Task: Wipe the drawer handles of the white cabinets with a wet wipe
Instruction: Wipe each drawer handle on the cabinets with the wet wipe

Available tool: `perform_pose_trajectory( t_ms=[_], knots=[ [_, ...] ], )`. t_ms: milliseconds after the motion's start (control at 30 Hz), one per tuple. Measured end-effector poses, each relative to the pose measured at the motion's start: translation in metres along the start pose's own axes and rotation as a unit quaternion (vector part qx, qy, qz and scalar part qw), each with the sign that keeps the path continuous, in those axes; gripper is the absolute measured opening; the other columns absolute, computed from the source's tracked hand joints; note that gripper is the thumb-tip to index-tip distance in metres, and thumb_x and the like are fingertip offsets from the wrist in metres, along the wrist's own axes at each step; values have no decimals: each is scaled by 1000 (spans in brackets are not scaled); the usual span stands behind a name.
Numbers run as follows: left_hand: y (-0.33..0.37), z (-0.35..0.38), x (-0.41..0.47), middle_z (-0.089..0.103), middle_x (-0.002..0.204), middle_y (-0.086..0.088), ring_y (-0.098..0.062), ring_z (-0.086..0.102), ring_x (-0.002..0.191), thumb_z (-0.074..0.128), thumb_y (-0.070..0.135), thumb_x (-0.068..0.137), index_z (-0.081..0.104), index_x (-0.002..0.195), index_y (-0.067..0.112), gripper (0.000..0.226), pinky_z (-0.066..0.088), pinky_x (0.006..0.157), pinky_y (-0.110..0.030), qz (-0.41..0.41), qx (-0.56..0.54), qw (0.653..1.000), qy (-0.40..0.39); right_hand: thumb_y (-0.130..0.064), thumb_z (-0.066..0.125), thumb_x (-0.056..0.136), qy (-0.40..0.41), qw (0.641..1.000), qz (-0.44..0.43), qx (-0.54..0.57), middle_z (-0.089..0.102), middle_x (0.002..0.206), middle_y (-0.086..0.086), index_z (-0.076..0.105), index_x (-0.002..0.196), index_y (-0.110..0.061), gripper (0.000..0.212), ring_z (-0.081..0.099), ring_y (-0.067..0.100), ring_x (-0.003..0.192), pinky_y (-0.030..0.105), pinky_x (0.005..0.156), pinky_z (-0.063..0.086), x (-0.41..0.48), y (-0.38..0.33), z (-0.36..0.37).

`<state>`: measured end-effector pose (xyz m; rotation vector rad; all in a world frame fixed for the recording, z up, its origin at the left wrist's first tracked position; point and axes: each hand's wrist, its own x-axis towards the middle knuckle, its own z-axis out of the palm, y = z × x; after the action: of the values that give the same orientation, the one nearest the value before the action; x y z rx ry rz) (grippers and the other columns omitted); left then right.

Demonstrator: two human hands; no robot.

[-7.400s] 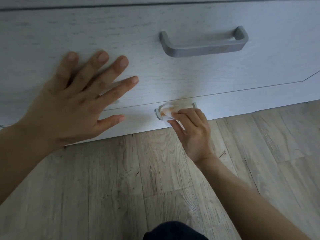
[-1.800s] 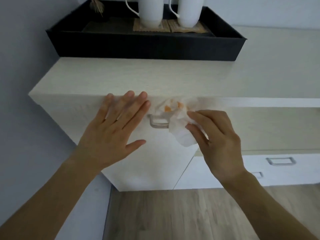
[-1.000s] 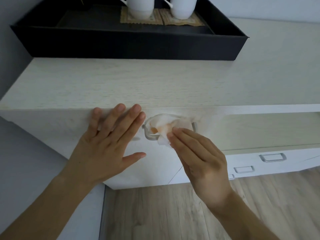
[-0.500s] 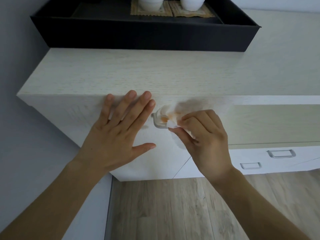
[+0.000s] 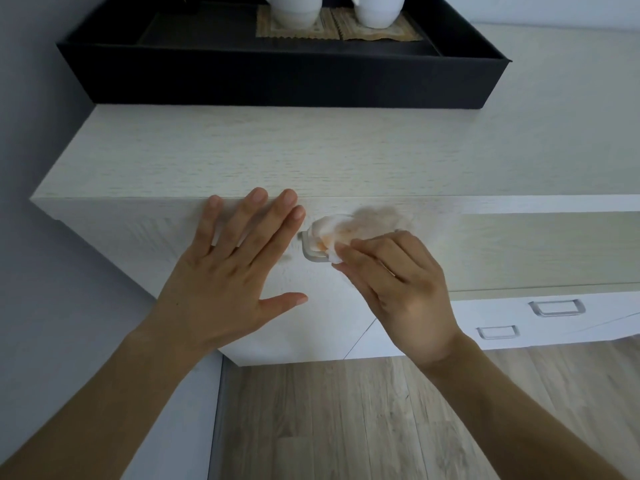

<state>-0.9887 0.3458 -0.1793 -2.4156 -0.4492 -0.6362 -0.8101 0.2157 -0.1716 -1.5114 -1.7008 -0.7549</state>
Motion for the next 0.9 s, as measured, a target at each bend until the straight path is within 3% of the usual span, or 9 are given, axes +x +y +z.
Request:
perform_pose_trajectory(
  t_ms=[333, 567, 700, 800, 900],
  knots=[
    [-2, 0, -1, -14, 160, -3, -23, -13, 146, 27, 71, 92, 3, 153, 8, 91, -7, 118, -47, 4, 4, 1000, 2, -24, 71, 81, 28, 996, 74, 48, 54, 57, 8, 64, 59, -2, 32, 48, 23, 59, 36, 54, 45, 7, -5, 7],
    [-2, 3, 0, -16, 159, -3, -22, -13, 146, 29, 71, 91, 3, 153, 9, 92, -7, 117, -46, 3, 4, 1000, 9, -29, 75, 75, 20, 985, 152, 76, 52, 59, 8, 56, 56, -2, 38, 40, 17, 67, 21, 62, 36, 12, -11, 9],
    [-4, 3, -1, -15, 159, -3, -22, -12, 146, 28, 71, 91, 3, 153, 9, 91, -6, 117, -46, 4, 1, 1000, 9, -24, 71, 80, -31, 987, 116, 105, 64, 74, 9, 71, 75, -1, 23, 51, 18, 75, 20, 70, 44, 4, 0, -8],
    [-5, 3, 0, -16, 159, -2, -22, -13, 146, 26, 71, 92, 3, 153, 9, 90, -9, 118, -45, 8, 6, 1000, 7, -11, 67, 85, -89, 989, 72, 94, 68, 87, 11, 73, 94, -2, 14, 56, 20, 83, 17, 80, 44, 1, 10, -22],
    [-4, 3, 0, -17, 159, -3, -22, -15, 146, 27, 71, 91, 1, 153, 9, 91, -9, 117, -45, 10, 7, 1000, 7, -4, 70, 80, -89, 989, 72, 93, 69, 83, 9, 73, 92, -3, 13, 58, 22, 79, 19, 75, 46, 10, 7, -15]
  ],
)
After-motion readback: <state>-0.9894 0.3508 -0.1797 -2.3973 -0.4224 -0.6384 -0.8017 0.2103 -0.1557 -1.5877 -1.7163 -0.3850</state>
